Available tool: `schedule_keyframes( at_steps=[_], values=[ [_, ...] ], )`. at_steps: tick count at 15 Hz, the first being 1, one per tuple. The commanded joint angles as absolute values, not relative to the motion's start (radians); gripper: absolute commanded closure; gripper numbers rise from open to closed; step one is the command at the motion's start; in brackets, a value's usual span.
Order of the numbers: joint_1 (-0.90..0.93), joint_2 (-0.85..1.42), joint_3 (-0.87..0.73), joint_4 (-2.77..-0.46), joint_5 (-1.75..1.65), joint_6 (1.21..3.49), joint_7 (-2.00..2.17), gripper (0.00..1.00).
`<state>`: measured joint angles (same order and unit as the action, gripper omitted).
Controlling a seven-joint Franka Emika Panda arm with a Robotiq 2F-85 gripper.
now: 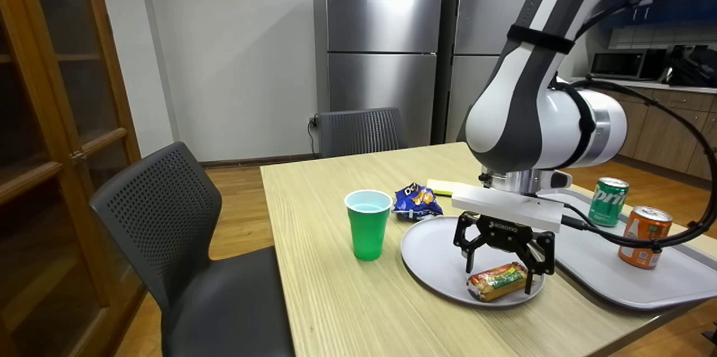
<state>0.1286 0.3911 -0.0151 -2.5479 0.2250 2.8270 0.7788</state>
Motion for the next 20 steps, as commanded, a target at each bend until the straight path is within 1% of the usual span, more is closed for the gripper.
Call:
schedule_keyframes(
  at_steps=[1, 8, 9, 13, 20],
  values=[
    [0.15, 0.389, -0.022, -2.548, 0.247, 2.844, 0.798, 0.26],
    [0.163, 0.384, -0.034, -2.554, 0.233, 2.853, 0.797, 0.82],
    [0.166, 0.381, -0.035, -2.556, 0.232, 2.856, 0.797, 0.83],
    [0.189, 0.321, -0.046, -2.594, 0.215, 2.882, 0.787, 0.83],
    [0.215, 0.19, 0.012, -2.673, 0.206, 2.917, 0.726, 0.83]
  ],
)
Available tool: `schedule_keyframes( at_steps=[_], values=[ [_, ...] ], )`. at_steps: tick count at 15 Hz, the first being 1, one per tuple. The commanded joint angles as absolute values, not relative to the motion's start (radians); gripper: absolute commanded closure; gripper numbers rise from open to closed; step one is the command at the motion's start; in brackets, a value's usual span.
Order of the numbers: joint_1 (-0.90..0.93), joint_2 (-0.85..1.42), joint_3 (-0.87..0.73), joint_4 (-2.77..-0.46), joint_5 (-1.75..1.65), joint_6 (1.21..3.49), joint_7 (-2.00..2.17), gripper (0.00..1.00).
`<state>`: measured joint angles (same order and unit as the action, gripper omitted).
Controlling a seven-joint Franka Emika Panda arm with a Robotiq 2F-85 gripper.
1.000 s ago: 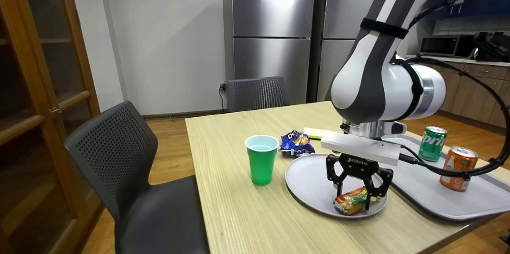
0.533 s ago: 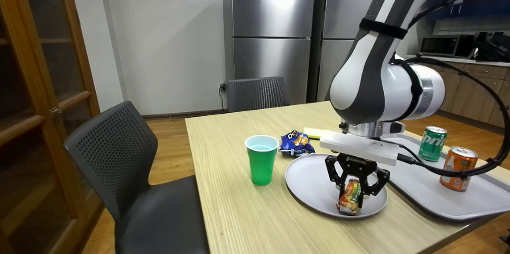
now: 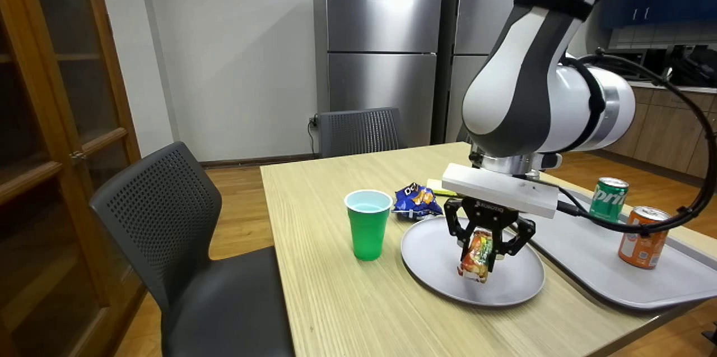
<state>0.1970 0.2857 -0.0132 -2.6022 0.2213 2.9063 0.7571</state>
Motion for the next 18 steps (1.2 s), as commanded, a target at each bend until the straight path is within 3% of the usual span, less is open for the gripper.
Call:
schedule_keyframes(
  at_steps=[1, 11, 18],
  values=[
    [0.218, 0.175, 0.025, -2.682, 0.208, 2.916, 0.717, 0.83],
    [0.236, 0.167, 0.252, -2.678, 0.295, 2.889, 0.494, 0.83],
    [0.238, 0.236, 0.305, -2.661, 0.269, 2.896, 0.298, 0.83]
  ],
)
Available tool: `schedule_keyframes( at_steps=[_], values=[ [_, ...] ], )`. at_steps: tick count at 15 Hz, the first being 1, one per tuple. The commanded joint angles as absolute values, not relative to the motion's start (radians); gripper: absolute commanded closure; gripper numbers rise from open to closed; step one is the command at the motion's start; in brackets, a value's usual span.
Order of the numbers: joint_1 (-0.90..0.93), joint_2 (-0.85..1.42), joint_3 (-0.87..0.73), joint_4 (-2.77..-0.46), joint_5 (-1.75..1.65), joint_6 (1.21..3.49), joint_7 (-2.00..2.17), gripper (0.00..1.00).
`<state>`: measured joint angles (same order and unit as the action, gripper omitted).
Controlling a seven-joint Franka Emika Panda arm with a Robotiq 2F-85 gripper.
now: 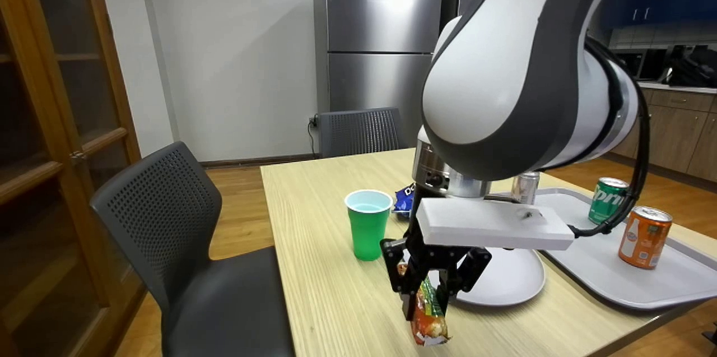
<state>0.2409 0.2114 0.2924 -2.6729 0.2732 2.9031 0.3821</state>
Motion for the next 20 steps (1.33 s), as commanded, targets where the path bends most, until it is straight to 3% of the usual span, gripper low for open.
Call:
schedule_keyframes(
  at_steps=[1, 20],
  values=[
    [0.238, 0.245, 0.301, -2.661, 0.258, 2.895, 0.278, 0.83],
    [0.258, 0.383, 0.194, -2.558, 0.139, 2.907, 0.246, 0.83]
  ],
)
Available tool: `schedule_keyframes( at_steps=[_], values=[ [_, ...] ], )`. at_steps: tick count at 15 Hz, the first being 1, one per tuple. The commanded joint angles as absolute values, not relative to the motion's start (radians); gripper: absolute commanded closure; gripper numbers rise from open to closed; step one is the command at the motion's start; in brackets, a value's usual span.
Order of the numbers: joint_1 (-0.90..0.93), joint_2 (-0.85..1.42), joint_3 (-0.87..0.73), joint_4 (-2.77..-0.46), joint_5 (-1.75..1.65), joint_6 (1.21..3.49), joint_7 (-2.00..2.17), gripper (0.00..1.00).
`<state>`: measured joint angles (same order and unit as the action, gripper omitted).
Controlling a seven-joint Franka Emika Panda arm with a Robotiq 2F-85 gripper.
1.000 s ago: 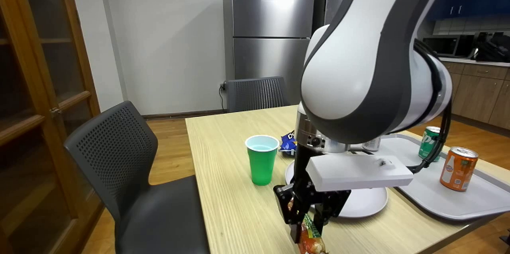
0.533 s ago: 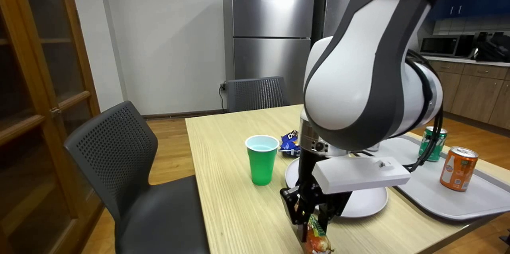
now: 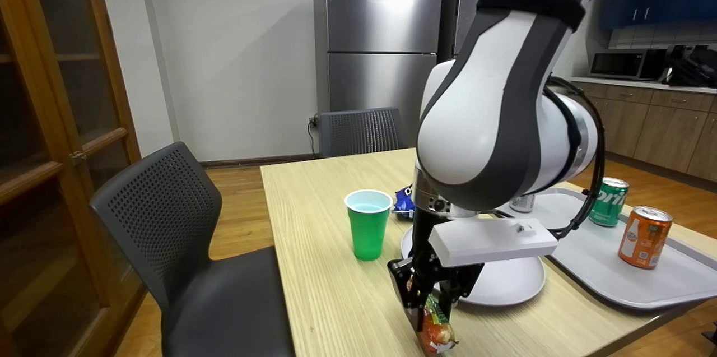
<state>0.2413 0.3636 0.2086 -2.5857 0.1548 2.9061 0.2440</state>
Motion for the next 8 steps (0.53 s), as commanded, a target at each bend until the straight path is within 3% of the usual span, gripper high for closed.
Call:
schedule_keyframes(
  at_steps=[1, 4, 5, 6, 8],
  values=[
    [0.258, 0.388, 0.194, -2.554, 0.139, 2.908, 0.245, 0.83],
    [0.259, 0.395, 0.192, -2.544, 0.14, 2.898, 0.248, 0.83],
    [0.255, 0.394, 0.196, -2.542, 0.143, 2.896, 0.245, 0.33],
    [0.252, 0.39, 0.199, -2.542, 0.146, 2.894, 0.243, 0.32],
    [0.248, 0.376, 0.203, -2.547, 0.15, 2.888, 0.242, 0.19]
  ],
)
